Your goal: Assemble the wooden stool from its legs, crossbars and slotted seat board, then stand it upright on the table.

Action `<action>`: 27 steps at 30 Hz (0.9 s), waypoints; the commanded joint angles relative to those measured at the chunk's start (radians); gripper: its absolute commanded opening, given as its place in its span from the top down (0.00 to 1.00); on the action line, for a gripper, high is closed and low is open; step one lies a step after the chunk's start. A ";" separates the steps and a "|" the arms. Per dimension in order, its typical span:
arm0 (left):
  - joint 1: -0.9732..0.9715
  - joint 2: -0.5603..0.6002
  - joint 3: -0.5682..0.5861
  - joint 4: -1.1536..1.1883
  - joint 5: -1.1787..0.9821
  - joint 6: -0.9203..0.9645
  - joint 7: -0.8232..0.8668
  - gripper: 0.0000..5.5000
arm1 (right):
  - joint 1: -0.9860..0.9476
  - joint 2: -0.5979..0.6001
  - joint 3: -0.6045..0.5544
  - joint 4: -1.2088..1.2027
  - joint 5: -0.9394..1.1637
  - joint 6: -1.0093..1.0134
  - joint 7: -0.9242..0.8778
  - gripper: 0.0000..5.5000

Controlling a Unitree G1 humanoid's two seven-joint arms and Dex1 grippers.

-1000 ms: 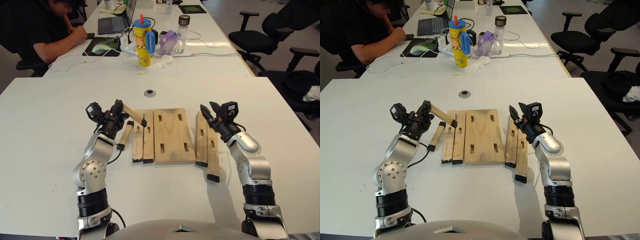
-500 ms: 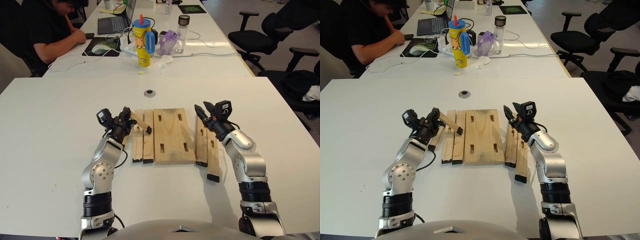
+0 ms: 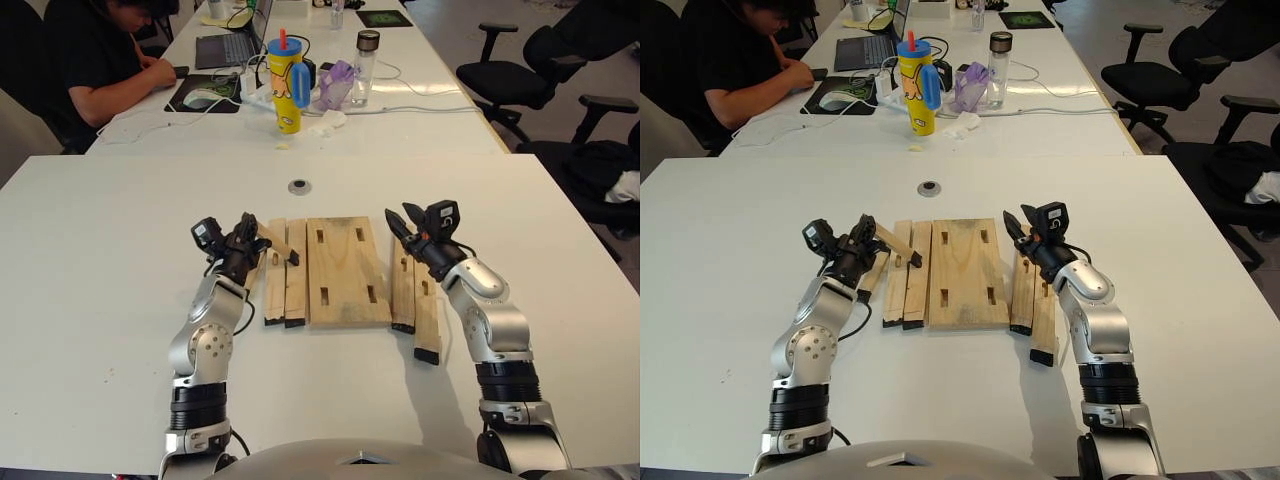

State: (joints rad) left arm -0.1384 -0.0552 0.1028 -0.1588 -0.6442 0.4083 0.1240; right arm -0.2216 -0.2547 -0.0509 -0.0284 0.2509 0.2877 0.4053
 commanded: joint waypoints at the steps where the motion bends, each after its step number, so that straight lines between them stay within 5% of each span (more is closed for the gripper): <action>1: 0.033 0.008 -0.060 0.032 0.110 0.108 0.076 0.92 | -0.013 0.001 0.010 -0.002 -0.015 0.027 -0.018 0.64; 17: 0.106 0.303 -0.251 -0.140 0.428 0.308 -0.005 0.92 | 0.131 0.050 -0.001 -0.109 -0.060 0.081 -0.176 0.64; 27: 0.250 0.329 -0.257 -0.020 0.492 -0.110 -0.196 0.92 | 0.128 0.028 0.050 -0.129 -0.114 0.033 -0.165 0.64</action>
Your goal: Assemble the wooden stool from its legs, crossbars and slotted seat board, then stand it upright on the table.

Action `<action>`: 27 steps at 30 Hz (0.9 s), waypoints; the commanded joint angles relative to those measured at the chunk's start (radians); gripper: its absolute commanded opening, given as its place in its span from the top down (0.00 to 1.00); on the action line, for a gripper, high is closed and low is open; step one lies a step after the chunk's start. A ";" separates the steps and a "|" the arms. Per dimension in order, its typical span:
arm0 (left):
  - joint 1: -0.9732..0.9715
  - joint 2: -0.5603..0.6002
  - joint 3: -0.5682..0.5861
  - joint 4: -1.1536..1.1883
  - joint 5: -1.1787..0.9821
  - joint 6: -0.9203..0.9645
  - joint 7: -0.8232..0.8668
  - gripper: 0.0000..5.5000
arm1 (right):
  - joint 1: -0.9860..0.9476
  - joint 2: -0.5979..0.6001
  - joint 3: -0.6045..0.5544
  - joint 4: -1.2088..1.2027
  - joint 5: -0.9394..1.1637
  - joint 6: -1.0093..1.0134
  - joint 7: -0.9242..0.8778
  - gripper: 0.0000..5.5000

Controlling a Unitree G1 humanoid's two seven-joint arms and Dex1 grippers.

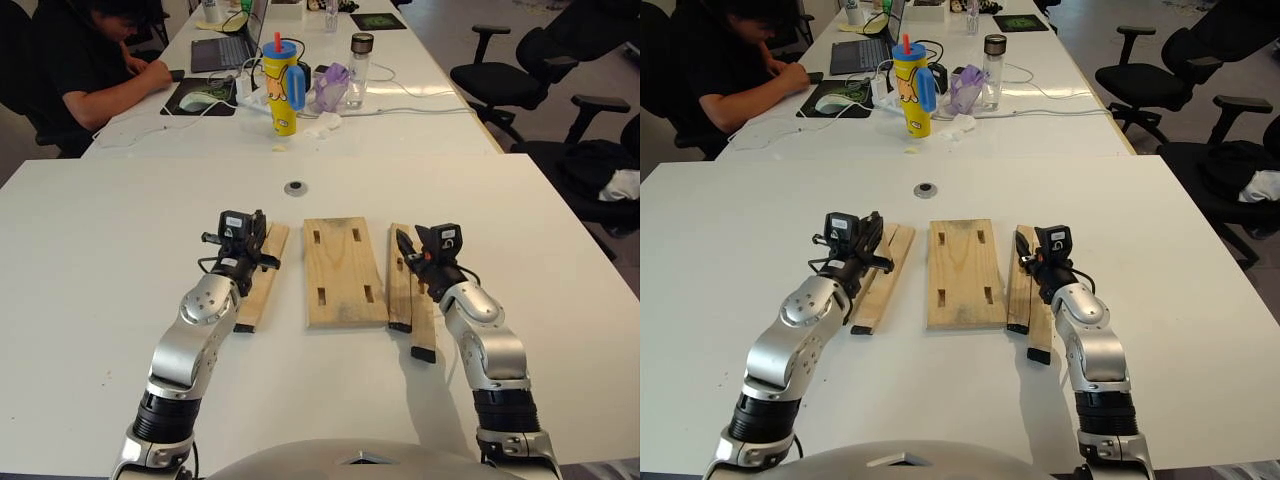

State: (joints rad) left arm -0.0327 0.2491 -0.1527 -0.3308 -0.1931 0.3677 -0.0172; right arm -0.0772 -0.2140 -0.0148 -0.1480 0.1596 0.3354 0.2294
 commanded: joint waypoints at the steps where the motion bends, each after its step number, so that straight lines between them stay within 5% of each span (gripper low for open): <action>1: 0.154 0.020 0.004 0.166 0.043 -0.104 -0.063 0.92 | -0.025 -0.012 0.014 -0.006 -0.022 -0.016 0.013 0.64; 14: 0.112 -0.028 0.020 0.203 0.078 -0.245 -0.115 0.92 | -0.069 -0.007 0.024 0.039 -0.039 -0.042 0.036 0.64; 23: 0.086 -0.058 0.075 0.103 0.031 -0.329 -0.164 0.67 | -0.061 0.002 0.025 0.068 -0.038 -0.076 0.038 0.64; 27: 0.043 -0.057 0.123 0.034 0.023 -0.330 -0.152 0.64 | -0.068 0.009 0.025 0.086 -0.039 -0.090 0.033 0.64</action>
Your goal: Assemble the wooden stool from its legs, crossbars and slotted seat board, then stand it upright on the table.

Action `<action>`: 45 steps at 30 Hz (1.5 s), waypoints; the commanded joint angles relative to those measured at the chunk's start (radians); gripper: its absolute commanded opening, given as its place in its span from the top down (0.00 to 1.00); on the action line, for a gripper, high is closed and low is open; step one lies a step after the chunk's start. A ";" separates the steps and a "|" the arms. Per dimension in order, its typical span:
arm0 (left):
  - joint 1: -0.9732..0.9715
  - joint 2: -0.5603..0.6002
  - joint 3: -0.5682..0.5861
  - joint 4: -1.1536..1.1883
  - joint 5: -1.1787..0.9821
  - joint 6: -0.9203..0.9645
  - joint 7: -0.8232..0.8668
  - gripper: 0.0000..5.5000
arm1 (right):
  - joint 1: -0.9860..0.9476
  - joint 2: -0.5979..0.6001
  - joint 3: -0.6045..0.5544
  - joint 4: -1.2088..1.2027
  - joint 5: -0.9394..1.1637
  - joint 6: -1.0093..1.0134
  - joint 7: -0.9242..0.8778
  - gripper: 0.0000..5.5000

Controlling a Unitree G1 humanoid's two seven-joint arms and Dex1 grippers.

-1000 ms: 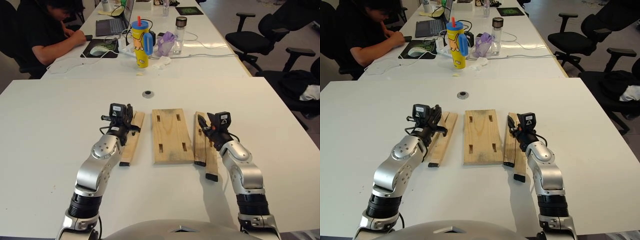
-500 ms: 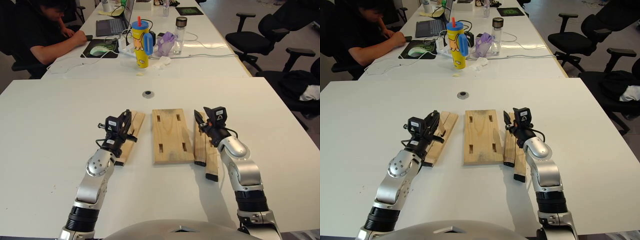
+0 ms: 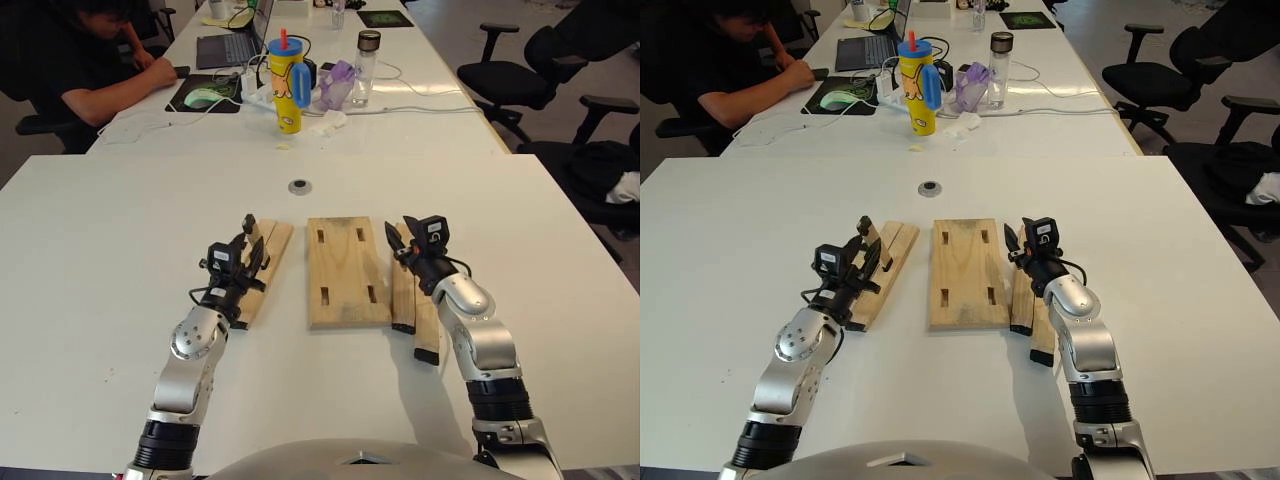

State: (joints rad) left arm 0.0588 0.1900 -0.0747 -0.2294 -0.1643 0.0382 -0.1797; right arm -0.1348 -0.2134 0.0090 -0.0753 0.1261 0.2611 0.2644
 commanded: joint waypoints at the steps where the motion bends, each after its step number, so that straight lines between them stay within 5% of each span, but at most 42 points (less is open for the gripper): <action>1: -0.067 0.001 0.057 -0.082 -0.007 0.008 0.017 0.64 | -0.012 0.010 0.001 0.017 -0.006 -0.019 -0.002 0.64; 14: -0.553 0.008 0.174 -0.012 -0.168 0.390 0.038 0.64 | -0.052 0.026 0.029 0.063 -0.037 -0.066 -0.012 0.64; 17: -0.552 0.007 0.170 0.007 -0.161 0.409 0.039 0.64 | -0.048 0.034 0.026 0.062 -0.041 -0.070 -0.018 0.64; 24: -0.281 0.034 -0.034 0.198 -0.074 0.536 -0.053 0.64 | -0.059 0.050 0.041 0.076 -0.048 -0.073 -0.017 0.64; 38: -0.501 -0.058 0.195 0.034 -0.146 0.252 0.050 0.64 | -0.077 0.052 0.039 0.108 -0.048 -0.095 -0.017 0.64; 45: -0.409 -0.043 0.071 0.128 -0.072 0.367 0.019 0.64 | -0.080 0.055 0.046 0.112 -0.049 -0.096 -0.015 0.64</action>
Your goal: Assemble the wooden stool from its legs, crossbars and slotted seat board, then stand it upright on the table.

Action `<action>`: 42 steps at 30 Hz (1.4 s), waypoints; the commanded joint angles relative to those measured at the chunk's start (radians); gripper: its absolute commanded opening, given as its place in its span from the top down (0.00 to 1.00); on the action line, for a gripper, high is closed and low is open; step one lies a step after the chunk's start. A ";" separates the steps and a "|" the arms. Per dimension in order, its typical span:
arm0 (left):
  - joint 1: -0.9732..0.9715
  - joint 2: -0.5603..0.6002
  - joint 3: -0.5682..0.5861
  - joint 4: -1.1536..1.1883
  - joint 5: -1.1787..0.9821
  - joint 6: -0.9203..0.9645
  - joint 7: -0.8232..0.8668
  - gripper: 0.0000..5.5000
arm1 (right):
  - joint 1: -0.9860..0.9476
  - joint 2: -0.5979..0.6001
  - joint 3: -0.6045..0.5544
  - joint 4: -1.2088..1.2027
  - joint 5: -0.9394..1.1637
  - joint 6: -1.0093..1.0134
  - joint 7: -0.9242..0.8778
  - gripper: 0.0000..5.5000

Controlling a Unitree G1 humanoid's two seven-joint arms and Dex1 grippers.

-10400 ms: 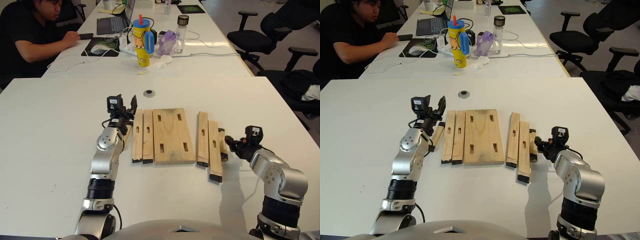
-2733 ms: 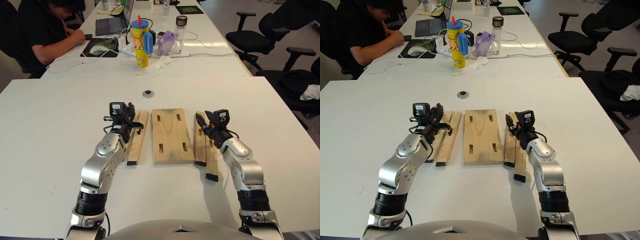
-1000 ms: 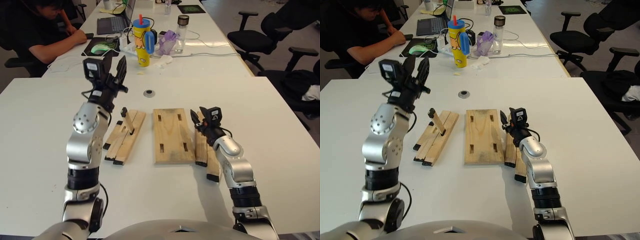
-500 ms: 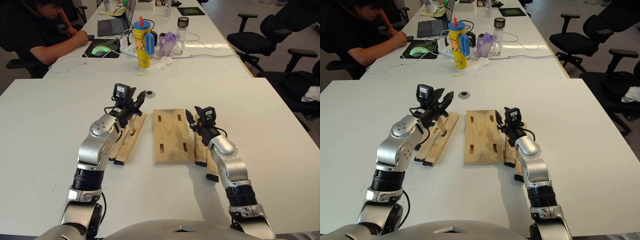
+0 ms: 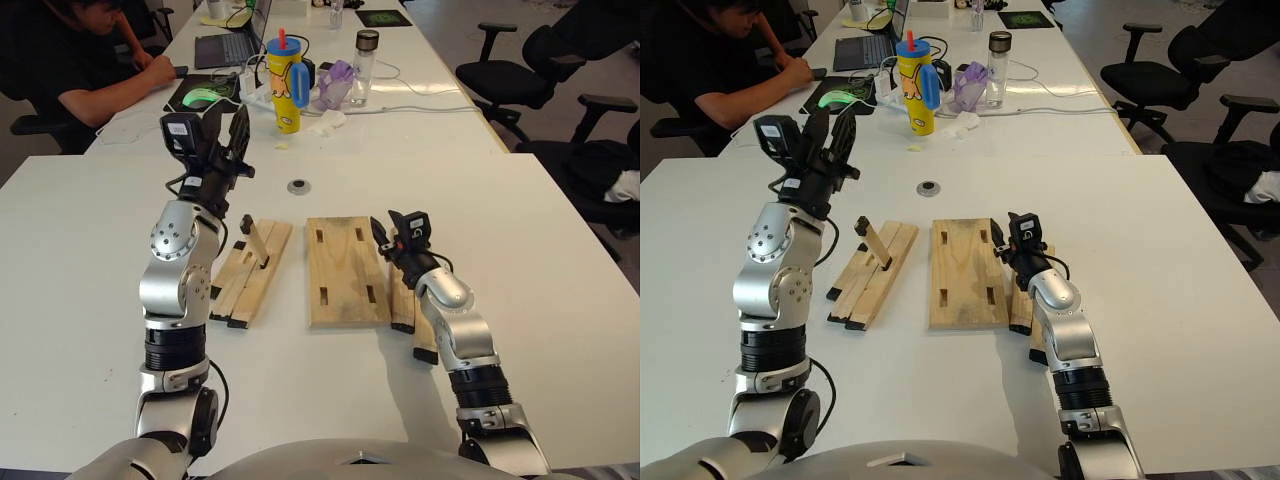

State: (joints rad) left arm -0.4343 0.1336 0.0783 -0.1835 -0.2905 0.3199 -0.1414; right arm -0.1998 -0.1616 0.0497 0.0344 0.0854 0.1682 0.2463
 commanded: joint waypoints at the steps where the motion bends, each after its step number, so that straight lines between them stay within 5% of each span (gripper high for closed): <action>1: 0.110 0.012 -0.096 0.108 0.066 0.100 -0.017 0.64 | -0.015 0.004 0.007 0.002 -0.009 -0.004 0.003 0.64; 6: 0.143 -0.015 -0.074 0.130 0.039 0.113 -0.019 0.64 | -0.019 -0.001 0.015 0.014 -0.019 0.004 0.003 0.64; 12: 0.037 -0.019 0.028 -0.028 0.058 -0.093 0.048 0.64 | -0.008 0.003 0.016 0.010 -0.016 -0.005 0.006 0.64; 19: 0.088 0.182 0.159 -0.044 -0.006 -0.002 -0.086 0.64 | 0.028 0.000 0.007 -0.029 -0.010 -0.002 0.000 0.64; 24: 0.176 0.387 0.123 0.186 0.007 0.120 -0.314 0.64 | 0.032 -0.003 -0.009 -0.047 -0.006 0.006 -0.007 0.64; 42: 0.313 0.445 -0.014 0.248 0.015 0.287 -0.515 0.64 | 0.007 -0.017 -0.017 -0.056 0.006 0.023 0.009 0.64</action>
State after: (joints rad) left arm -0.1218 0.5640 0.0766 0.0701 -0.2903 0.5935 -0.6528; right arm -0.1819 -0.1748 0.0435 -0.0072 0.0879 0.1794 0.2527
